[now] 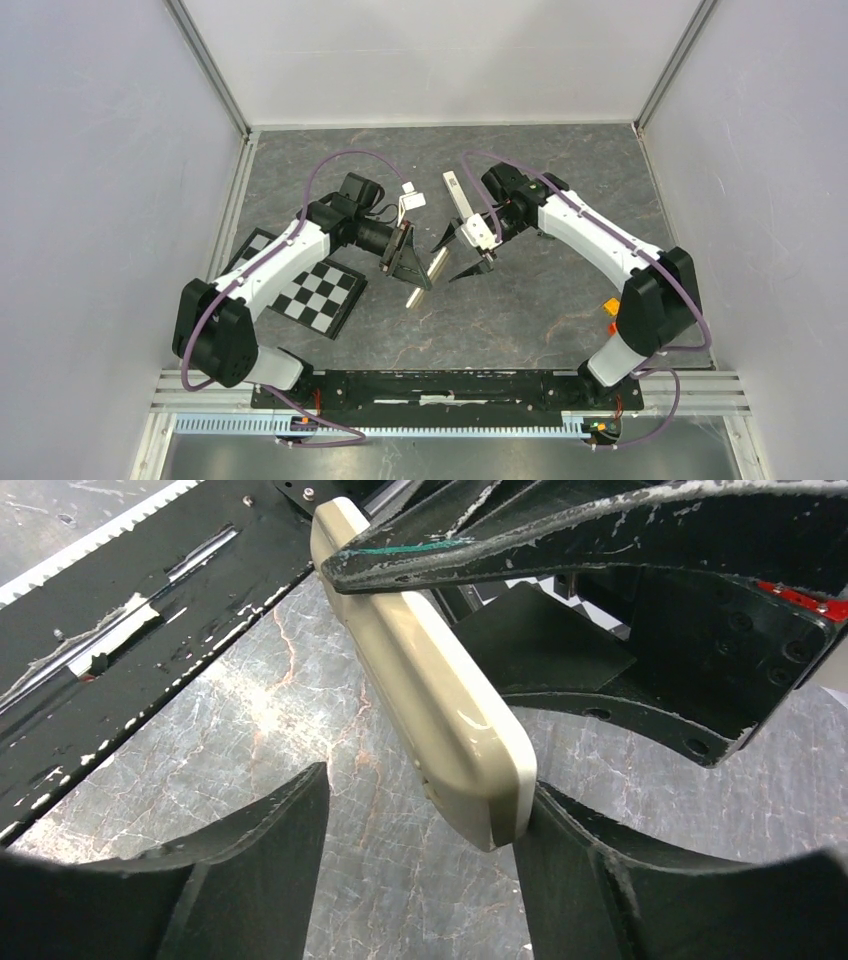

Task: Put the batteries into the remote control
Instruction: Pick up the remote control from the center of the board.

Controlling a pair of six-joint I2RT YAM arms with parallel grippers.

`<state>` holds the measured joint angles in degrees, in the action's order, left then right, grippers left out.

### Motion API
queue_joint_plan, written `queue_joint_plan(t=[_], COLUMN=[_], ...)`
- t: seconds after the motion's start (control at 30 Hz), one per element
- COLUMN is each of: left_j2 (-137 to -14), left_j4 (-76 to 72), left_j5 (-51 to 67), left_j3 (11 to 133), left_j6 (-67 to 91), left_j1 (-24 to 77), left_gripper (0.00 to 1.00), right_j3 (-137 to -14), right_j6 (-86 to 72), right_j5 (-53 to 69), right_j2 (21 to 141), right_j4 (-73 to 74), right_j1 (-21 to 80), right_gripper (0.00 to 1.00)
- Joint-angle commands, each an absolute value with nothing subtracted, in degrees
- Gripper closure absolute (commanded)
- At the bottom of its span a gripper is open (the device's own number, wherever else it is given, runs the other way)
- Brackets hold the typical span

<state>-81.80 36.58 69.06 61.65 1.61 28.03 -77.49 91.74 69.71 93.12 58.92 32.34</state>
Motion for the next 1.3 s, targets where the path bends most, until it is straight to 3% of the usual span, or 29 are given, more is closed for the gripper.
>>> queue_joint_plan(t=[0.0, 0.23, 0.5, 0.7, 0.9, 0.97, 1.03, 1.17, 1.27], left_j2=[-81.06, -82.26, -83.15, -82.89, -81.59, -81.61, -81.44, -78.23, -74.55], left_j4=[36.37, 36.39, 36.38, 36.34, 36.38, 36.38, 35.84, 27.49, 20.75], left_j5=[68.34, 67.6, 66.63, 67.12, 68.11, 68.07, 67.9, 60.89, 50.57], left_j3=[64.85, 66.07, 66.66, 67.75, 68.29, 68.5, 68.73, 66.71, 64.39], left_j6=[1.21, 2.85, 4.13, 4.48, 4.56, 4.74, 5.13, 10.88, 14.32], left_j1=[27.78, 27.77, 27.77, 27.77, 27.77, 27.77, 27.8, 27.69, 26.84], left_gripper=[0.75, 0.75, 0.76, 0.76, 0.75, 0.73, 0.65, 0.17, 0.01], right_j3=[-75.68, -67.44, -66.21, -66.62, -69.25, -70.07, -70.55, -68.88, -65.44], right_j6=[87.01, 69.07, 63.97, 64.13, 66.72, 66.43, 64.76, 55.93, 45.3], right_j5=[70.02, 68.86, 67.18, 64.74, 63.54, 63.54, 63.25, 60.84, 55.65], right_j2=[88.68, 82.08, 79.48, 79.94, 81.61, 81.95, 82.0, 80.65, 78.14], right_j4=[53.82, 32.59, 29.0, 31.57, 35.73, 35.9, 34.99, 27.2, 18.5], right_j1=[32.68, 34.72, 36.55, 37.0, 37.22, 37.42, 37.62, 37.7, 37.62], right_gripper=[0.33, 0.35, 0.37, 0.56, 0.59, 0.66, 0.76, 0.94, 1.0])
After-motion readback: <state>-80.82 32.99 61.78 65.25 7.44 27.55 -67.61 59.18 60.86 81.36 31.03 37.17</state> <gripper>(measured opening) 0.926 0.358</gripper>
